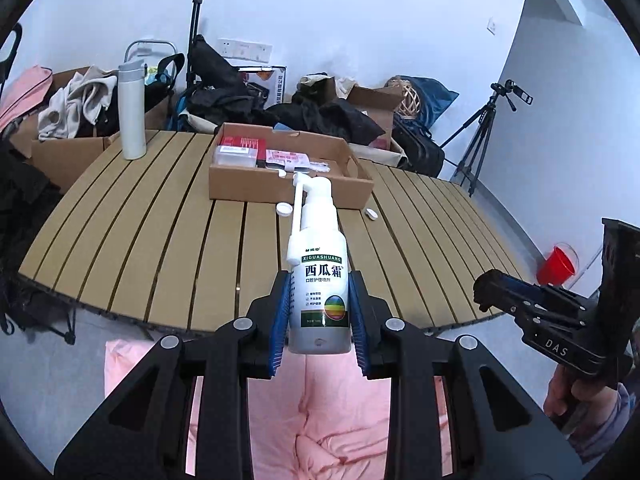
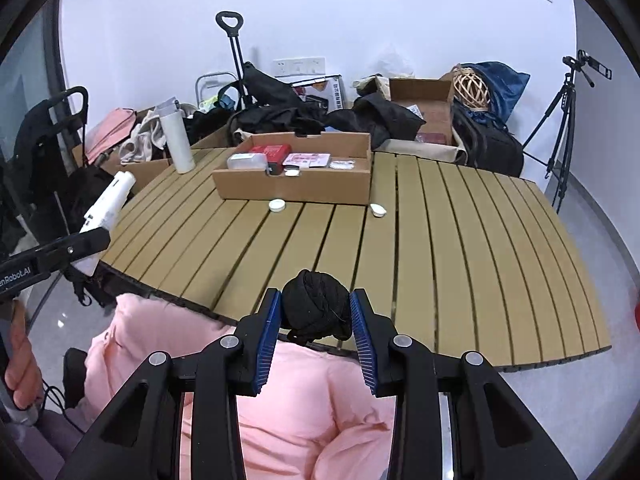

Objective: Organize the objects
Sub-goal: 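Lower the black item into the tray with the right tool while the left tool drops the spray bottle in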

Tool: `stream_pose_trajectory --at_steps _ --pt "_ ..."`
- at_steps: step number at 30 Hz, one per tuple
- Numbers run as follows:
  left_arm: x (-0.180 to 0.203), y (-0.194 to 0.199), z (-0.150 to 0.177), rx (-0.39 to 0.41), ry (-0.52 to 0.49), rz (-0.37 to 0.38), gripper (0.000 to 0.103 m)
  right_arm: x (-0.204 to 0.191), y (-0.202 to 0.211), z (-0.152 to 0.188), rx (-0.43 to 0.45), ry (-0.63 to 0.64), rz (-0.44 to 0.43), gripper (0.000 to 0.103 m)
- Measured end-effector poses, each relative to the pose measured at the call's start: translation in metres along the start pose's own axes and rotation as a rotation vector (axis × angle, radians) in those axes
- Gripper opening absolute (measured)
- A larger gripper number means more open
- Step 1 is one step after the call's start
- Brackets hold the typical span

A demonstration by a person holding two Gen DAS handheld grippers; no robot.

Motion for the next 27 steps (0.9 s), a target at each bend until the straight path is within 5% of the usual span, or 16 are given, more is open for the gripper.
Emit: stream_pose_trajectory --at_steps 6,10,17,21,25,27 --pt "0.011 -0.055 -0.061 -0.058 0.016 0.149 0.024 0.013 -0.035 -0.045 0.013 -0.005 -0.037 0.038" --pt "0.015 -0.12 -0.122 -0.076 0.072 0.254 0.024 0.034 -0.079 -0.121 0.049 -0.028 -0.077 0.038" --pt "0.015 -0.272 -0.186 -0.17 0.053 0.151 0.024 0.074 -0.22 -0.236 -0.05 -0.162 -0.161 0.038" --pt "0.01 -0.359 -0.191 -0.281 0.088 0.147 0.024 0.09 -0.304 -0.259 -0.131 -0.243 -0.163 0.038" --pt "-0.005 -0.414 -0.186 -0.335 0.119 0.083 0.024 0.104 -0.377 -0.257 -0.226 -0.278 -0.056 0.04" --pt "-0.008 -0.425 -0.185 -0.356 0.114 0.081 0.038 0.108 -0.397 -0.258 -0.243 -0.279 -0.029 0.044"
Point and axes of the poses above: each gripper's, at about its wrist camera, not at the fingertips, and y roughly against the way its jaws point, x to its right, z to its underside, the point moved 7 cm from there along -y, roughly the way its jaws point, and after that the axes turned 2 degrees about -y, right-handed, at the moved point
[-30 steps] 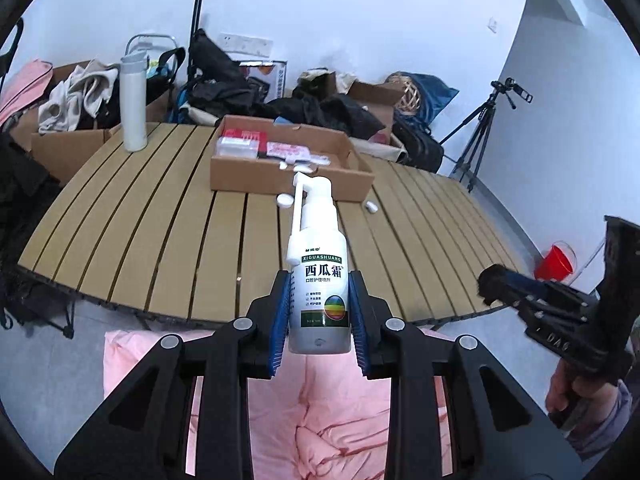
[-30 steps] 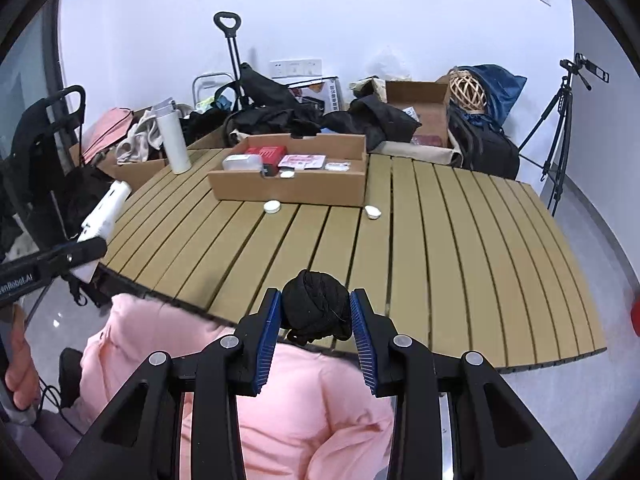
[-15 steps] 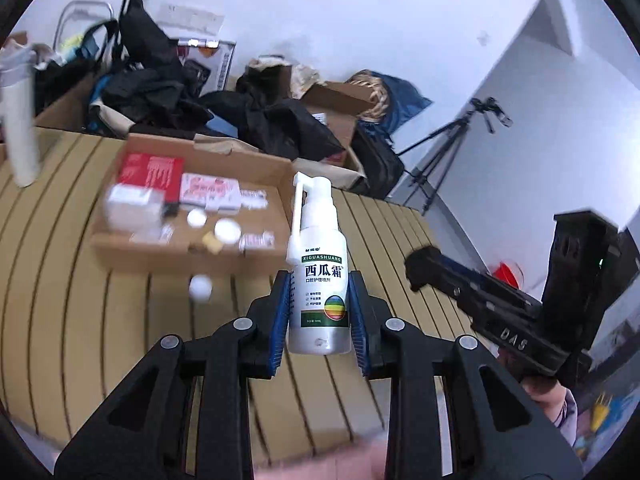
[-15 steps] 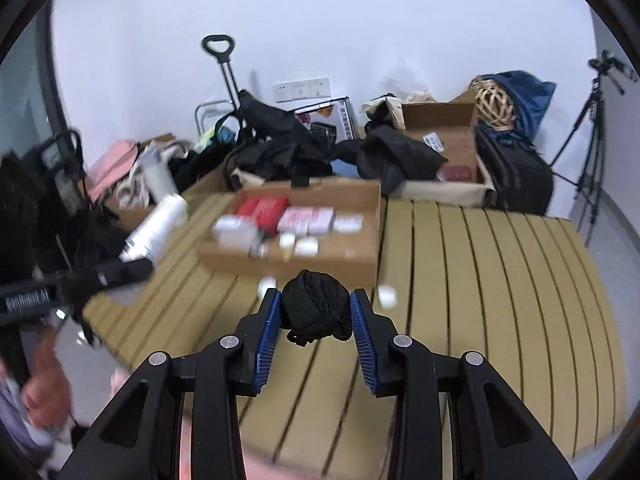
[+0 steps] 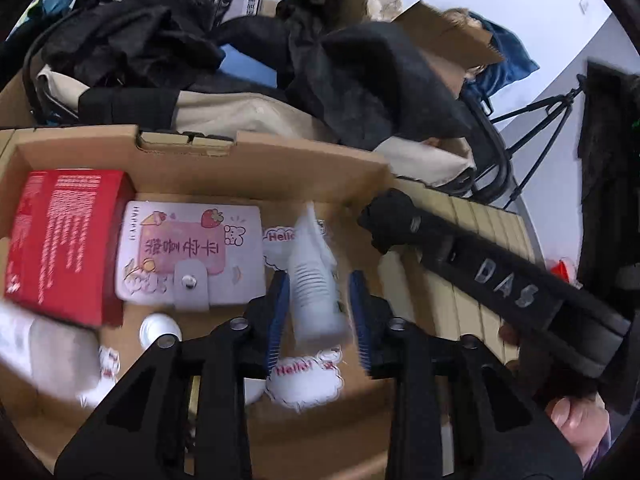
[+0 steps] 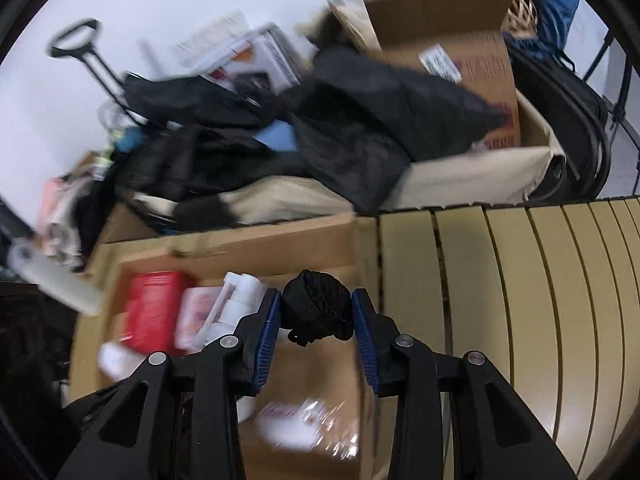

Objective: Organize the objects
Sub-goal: 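Lower the black item into the tray with the right tool while the left tool drops the spray bottle in, then pull both tools back from the table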

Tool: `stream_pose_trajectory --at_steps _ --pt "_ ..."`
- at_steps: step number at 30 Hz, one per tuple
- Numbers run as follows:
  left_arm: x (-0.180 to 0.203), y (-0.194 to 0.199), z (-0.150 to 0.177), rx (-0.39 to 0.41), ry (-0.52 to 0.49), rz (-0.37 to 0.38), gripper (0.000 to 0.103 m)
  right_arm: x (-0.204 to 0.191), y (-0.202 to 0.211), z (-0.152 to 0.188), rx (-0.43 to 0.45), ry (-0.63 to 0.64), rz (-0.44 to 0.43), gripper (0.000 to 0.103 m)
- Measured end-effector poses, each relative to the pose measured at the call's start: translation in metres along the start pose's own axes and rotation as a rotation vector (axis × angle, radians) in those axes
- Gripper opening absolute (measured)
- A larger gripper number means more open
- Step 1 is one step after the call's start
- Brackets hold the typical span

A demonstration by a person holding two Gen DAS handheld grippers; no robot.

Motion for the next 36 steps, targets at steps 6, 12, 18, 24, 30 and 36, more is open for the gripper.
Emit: stream_pose_trajectory --at_steps 6,12,18,24,30,36 --pt "0.006 0.016 0.0 0.034 -0.032 0.031 0.059 -0.001 -0.005 -0.01 0.022 -0.014 -0.014 0.076" --pt "-0.02 0.086 0.003 0.074 -0.108 -0.078 0.079 0.0 0.043 -0.01 0.055 -0.003 0.017 0.076" --pt "-0.061 0.193 0.037 0.106 -0.2 -0.311 0.084 -0.015 0.143 0.011 0.084 0.111 0.068 0.076" --pt "-0.084 0.297 0.103 0.142 -0.146 -0.418 0.096 -0.048 0.233 0.072 0.066 0.275 0.044 0.08" --pt "-0.068 0.359 0.152 0.221 -0.175 -0.453 0.103 -0.063 0.303 0.162 0.088 0.414 0.056 0.082" --pt "-0.038 0.401 0.224 0.314 -0.19 -0.415 0.103 -0.048 0.346 0.234 0.16 0.403 0.123 0.082"
Point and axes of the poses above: each gripper's, at about its wrist camera, not at the fingertips, and y roughly against the way its jaws point, x to its right, z to its underside, the point moved 7 cm from there along -y, roughly the way its jaws point, and after that the axes turned 2 degrees about -y, right-handed, at the moved point
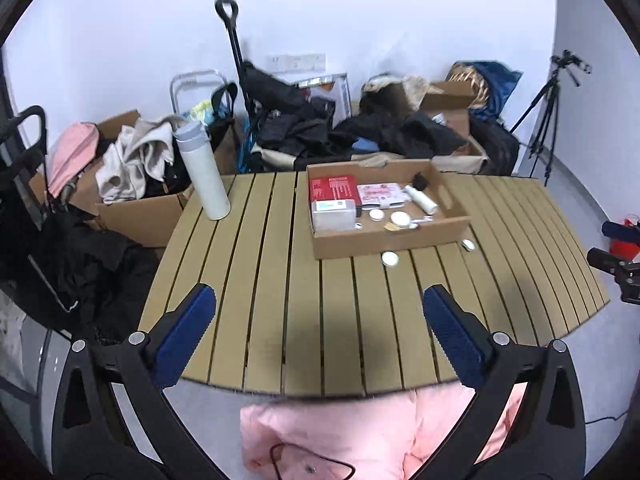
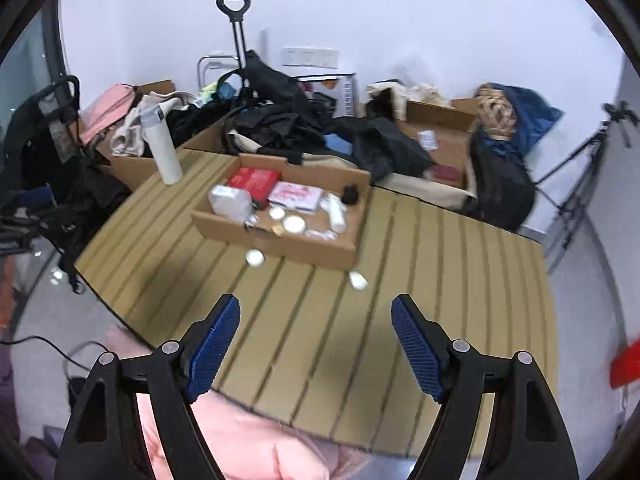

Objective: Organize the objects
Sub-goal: 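Pull both tools back from the table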

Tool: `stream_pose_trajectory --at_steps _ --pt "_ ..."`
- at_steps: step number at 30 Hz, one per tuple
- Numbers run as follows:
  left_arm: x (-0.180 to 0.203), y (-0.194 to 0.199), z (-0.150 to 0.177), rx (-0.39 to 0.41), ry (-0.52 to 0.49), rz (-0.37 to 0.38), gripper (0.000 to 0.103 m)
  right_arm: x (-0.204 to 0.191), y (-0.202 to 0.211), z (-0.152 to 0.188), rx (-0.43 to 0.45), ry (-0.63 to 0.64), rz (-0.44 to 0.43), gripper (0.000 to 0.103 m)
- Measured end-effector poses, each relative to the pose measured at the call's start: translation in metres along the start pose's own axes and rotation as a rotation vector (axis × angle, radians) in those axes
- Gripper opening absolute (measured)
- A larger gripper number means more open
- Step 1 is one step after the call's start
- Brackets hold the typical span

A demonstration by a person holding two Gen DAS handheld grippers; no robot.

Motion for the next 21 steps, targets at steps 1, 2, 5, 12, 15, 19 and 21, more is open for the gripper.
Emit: stream_pose_trajectory --at_steps 1,2,5,12,15,19,21 --pt "0.003 0.012 0.013 0.018 -0.004 -0.01 0.103 -0.001 0.01 0.014 0.015 -0.004 0.018 0.082" --pt "0.005 0.022 0.026 0.034 -0.013 -0.014 0.103 -0.002 0.02 0.03 0.029 -0.018 0.025 0.082" --pt "0.019 0.047 0.07 0.043 -0.038 -0.003 0.103 -0.014 0.044 0.074 0.048 -0.056 0.018 0.082" --pt "0.04 0.066 0.145 -0.027 -0.013 0.039 0.103 -0.06 0.067 0.155 0.048 -0.146 -0.097 0.082" --pt "0.049 0.07 0.147 -0.022 -0.044 0.04 0.103 -0.075 0.071 0.169 0.032 -0.074 -0.089 0.082" --pt "0.048 0.076 0.146 0.001 -0.042 0.038 0.103 -0.073 0.076 0.172 0.04 -0.087 -0.093 0.082" --pt "0.044 0.075 0.149 -0.005 -0.035 0.027 0.103 -0.071 0.074 0.175 0.035 -0.094 -0.08 0.082"
Point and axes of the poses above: each gripper's, at about its wrist camera, not at the fingertips, and y roughly against the way its jaws point, x to its right, z to its underside, the point moved 7 cm from there along -y, roughly the way its jaws point, and after that the axes turned 2 degrees about -y, right-handed, at the moved point
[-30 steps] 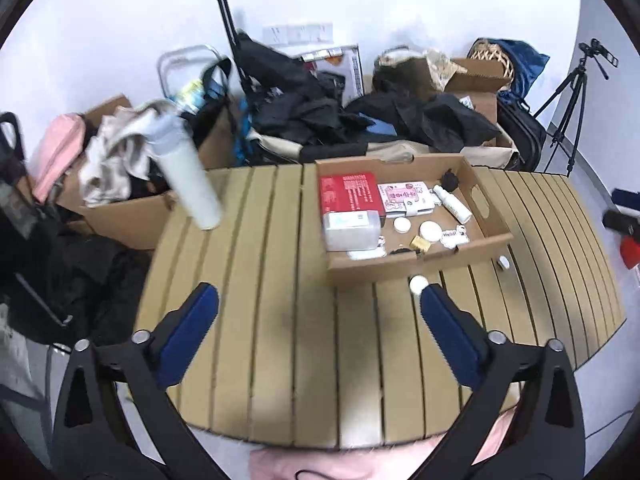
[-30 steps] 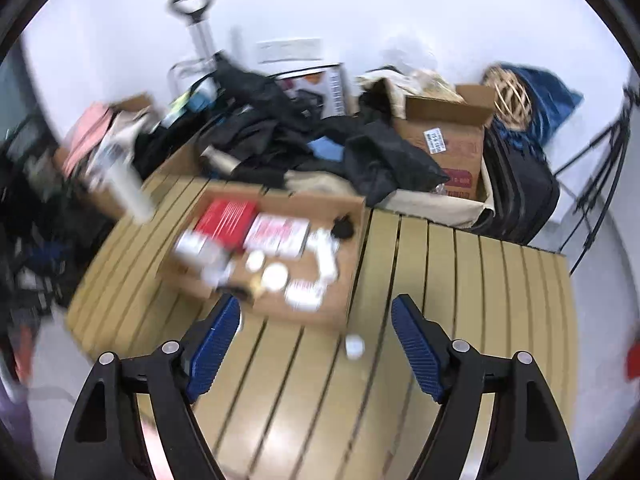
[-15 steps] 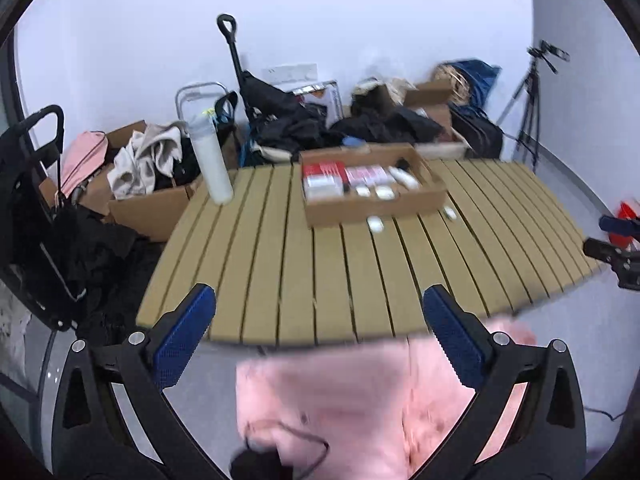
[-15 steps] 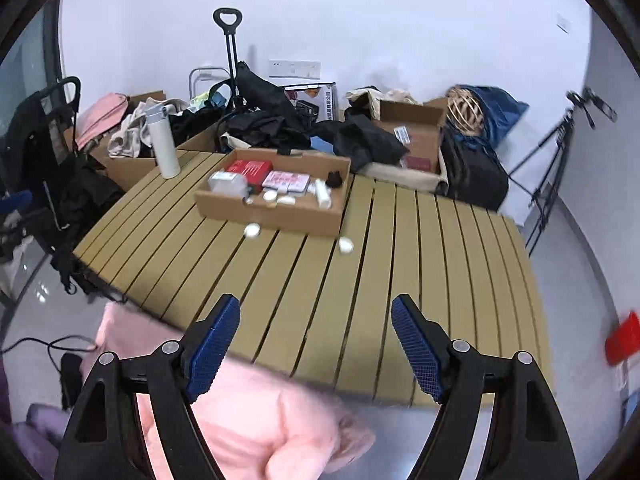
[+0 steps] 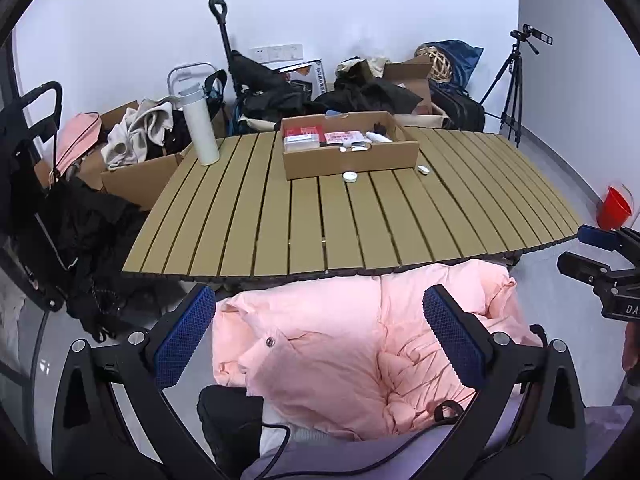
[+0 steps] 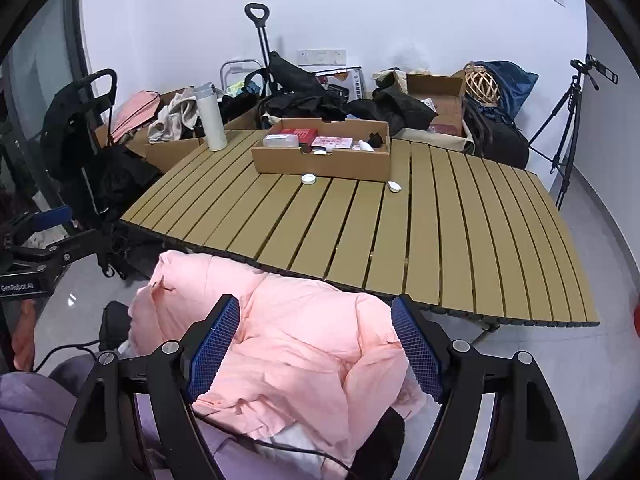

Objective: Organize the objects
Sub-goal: 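Pull both tools back from the table, then grasp a white cap with the right tool while the left tool grasps a white lid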

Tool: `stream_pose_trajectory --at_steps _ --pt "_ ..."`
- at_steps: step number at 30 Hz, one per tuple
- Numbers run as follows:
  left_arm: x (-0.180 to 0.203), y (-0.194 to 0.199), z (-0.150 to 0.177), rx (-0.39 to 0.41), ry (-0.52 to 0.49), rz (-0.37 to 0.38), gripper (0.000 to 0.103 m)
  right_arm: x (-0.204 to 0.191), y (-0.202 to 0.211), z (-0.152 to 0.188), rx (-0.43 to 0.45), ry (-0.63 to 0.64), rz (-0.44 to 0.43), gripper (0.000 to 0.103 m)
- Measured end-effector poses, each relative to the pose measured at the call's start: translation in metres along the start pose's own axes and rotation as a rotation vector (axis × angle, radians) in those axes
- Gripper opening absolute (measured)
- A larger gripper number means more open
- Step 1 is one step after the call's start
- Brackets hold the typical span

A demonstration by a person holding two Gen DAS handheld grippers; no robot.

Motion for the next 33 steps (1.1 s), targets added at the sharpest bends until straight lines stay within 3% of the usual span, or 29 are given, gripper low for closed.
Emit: stream_pose_trajectory --at_steps 11,14,17,22,26,28,33 --pt "-0.007 -0.023 0.015 -0.079 0.041 0.016 0.103 -0.003 -0.021 0.011 -0.053 -0.004 -0.004 0.082" --pt "-0.005 -0.035 0.009 -0.057 0.045 0.052 0.103 0.0 -0.031 0.011 -0.061 0.002 0.003 0.082" --pt "-0.003 -0.06 -0.008 -0.038 0.033 0.038 0.103 0.01 -0.045 0.005 -0.058 -0.011 0.012 0.082" --pt "0.018 -0.129 -0.054 0.001 -0.033 0.045 0.103 0.042 -0.089 -0.02 -0.051 -0.021 0.044 0.082" --pt "0.029 -0.201 -0.093 0.0 -0.011 0.108 0.101 0.078 -0.139 -0.05 -0.061 -0.053 0.07 0.081" --pt "0.032 -0.24 -0.113 0.006 0.003 0.129 0.101 0.093 -0.166 -0.072 -0.042 -0.038 0.069 0.074" --pt "0.039 -0.33 -0.133 -0.056 0.059 0.126 0.075 0.123 -0.24 -0.119 -0.049 -0.034 0.006 0.066"
Point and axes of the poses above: each gripper's, at about its wrist camera, not at the fingertips, and y roughly against the way its jaws point, x to its right, z to its underside, the point moved 7 cm from there along -y, roughly the way its jaws point, and after that the axes turned 2 degrees about -y, right-handed, at the moved point
